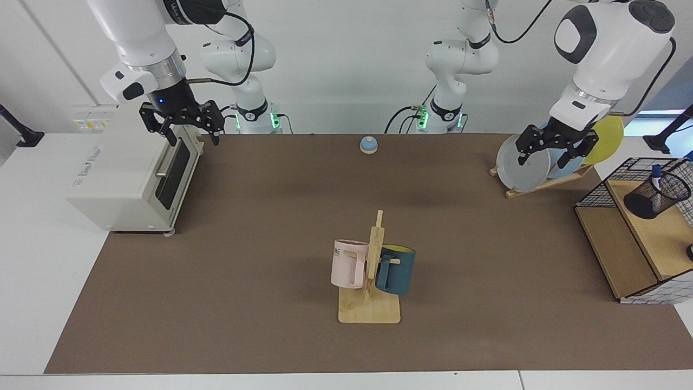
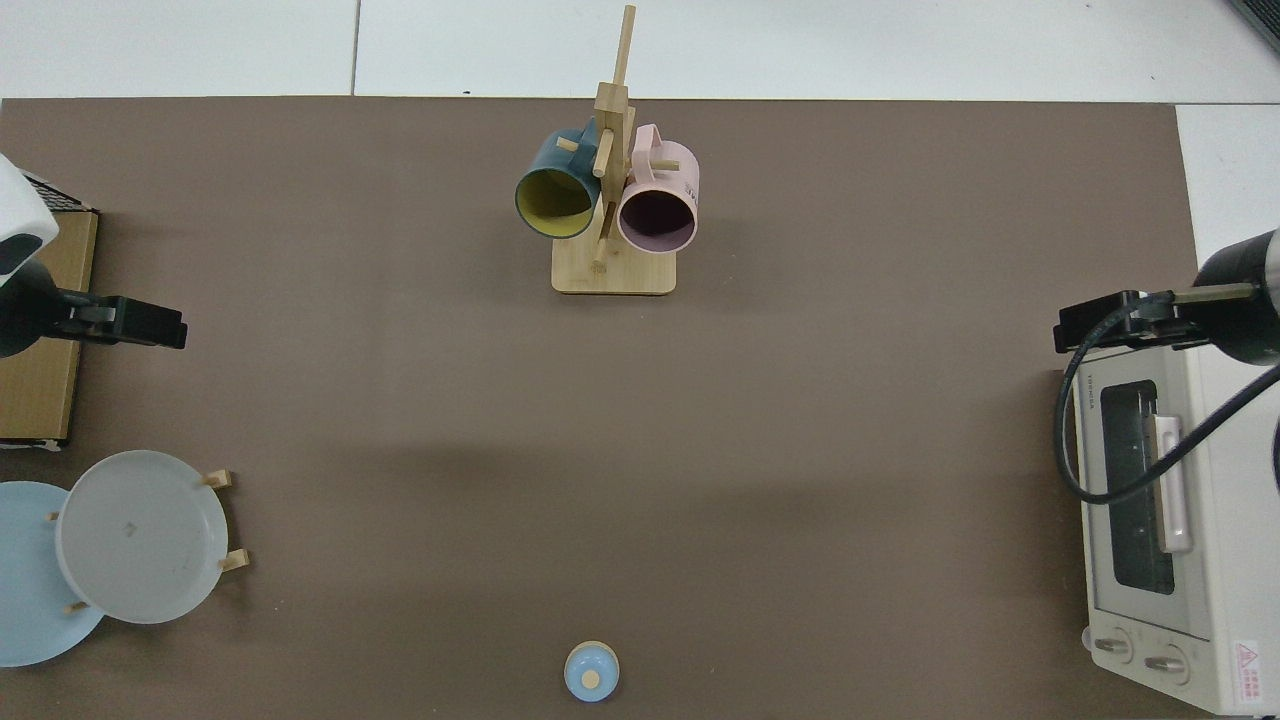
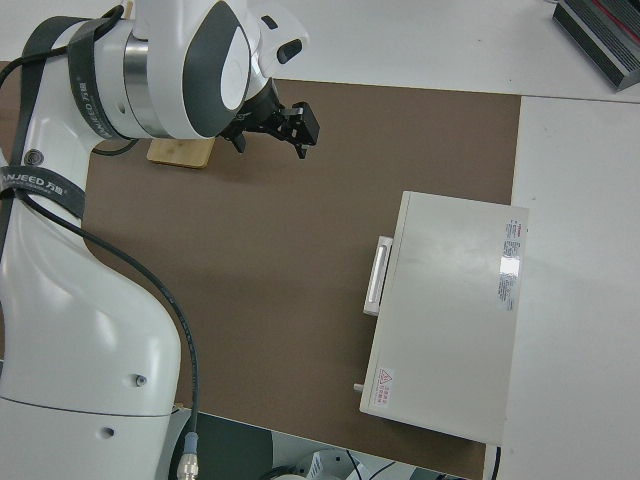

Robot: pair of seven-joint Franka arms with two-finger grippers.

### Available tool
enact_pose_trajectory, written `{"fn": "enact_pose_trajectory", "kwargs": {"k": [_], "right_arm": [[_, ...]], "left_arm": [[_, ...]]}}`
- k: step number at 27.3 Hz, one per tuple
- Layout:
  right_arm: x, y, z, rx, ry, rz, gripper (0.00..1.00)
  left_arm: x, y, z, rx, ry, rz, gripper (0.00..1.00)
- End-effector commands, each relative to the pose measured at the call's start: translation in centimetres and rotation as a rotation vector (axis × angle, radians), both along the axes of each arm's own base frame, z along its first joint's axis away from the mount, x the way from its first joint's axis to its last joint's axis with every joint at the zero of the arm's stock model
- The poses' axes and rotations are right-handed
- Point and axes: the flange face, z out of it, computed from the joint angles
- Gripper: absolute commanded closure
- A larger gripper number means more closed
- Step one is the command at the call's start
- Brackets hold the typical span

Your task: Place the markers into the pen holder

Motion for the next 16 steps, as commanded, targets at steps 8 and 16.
{"fn": "enact_pose_trajectory", "kwargs": {"k": [8,16], "right_arm": [[-0.49,-0.37,0.12,0.005,-0.001,0.024,0.00],[-0.47,-0.37,0.13,0.005,-0.003,0.024,0.00]], "left_arm": [[1.29,-1.31,0.83,0.035,0.007,-0.024,0.00],[1.10,-1.49,1.16,0.033,-0.001,-0.029,0.00]]}}
